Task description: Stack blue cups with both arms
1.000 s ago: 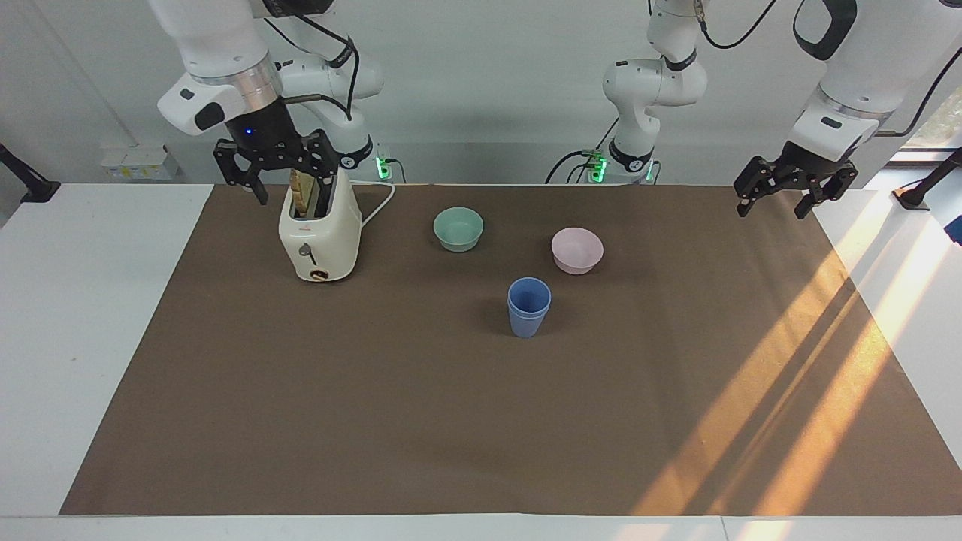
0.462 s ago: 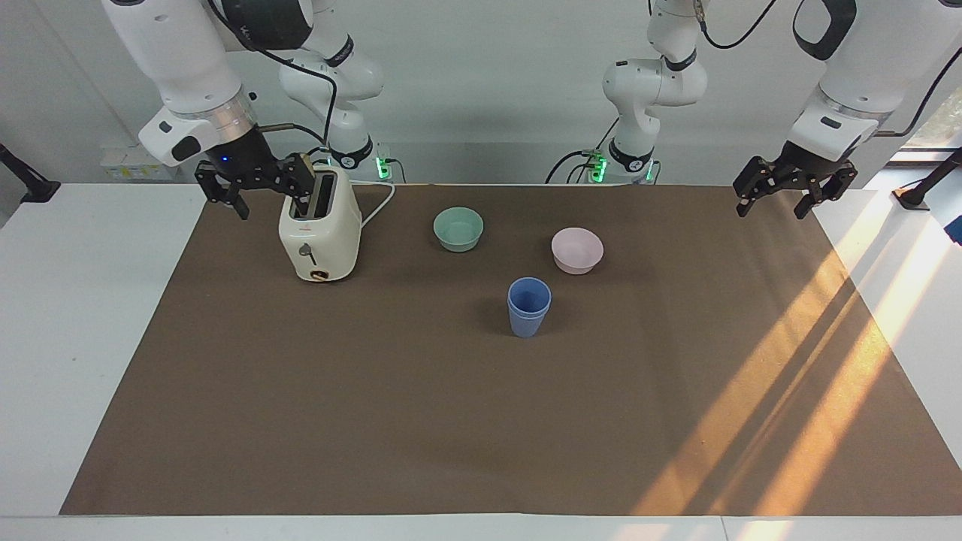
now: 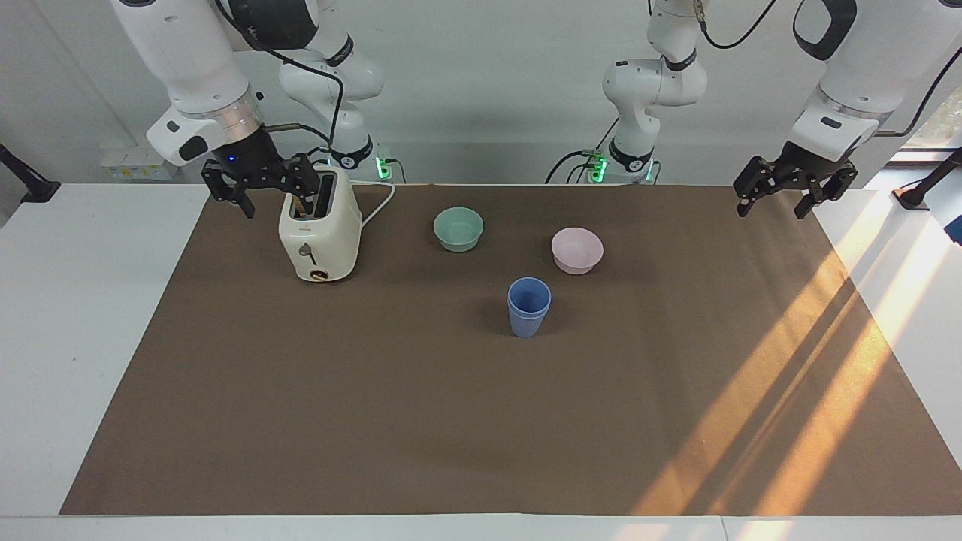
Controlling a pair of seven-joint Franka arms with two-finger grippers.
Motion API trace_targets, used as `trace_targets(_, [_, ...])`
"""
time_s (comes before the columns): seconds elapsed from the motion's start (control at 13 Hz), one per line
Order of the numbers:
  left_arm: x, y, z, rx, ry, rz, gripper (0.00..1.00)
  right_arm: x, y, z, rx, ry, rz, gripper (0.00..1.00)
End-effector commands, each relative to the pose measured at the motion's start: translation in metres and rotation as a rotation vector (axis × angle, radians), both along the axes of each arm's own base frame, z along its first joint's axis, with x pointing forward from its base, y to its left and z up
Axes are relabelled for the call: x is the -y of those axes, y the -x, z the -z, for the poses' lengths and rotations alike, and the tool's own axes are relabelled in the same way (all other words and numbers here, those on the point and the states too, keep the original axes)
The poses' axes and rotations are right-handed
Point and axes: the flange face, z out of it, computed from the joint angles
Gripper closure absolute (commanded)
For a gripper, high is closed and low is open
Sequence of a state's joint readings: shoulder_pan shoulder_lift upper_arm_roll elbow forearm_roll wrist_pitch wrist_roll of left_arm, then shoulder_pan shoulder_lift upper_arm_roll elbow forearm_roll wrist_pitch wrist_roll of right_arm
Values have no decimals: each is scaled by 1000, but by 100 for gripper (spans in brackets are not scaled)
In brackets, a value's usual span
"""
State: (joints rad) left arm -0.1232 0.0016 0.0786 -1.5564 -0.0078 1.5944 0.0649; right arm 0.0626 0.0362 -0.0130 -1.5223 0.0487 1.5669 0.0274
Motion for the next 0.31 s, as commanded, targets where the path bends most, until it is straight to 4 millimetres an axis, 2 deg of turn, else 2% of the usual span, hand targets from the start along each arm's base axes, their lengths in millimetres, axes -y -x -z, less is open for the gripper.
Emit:
trace_targets(0.0, [-2,2,-5,-4,4,-10,0,3,4,0,16,3,17,0])
trace_targets(0.23, [2,2,-5,-6,4,-2,0,5,4,0,14,5,19,0])
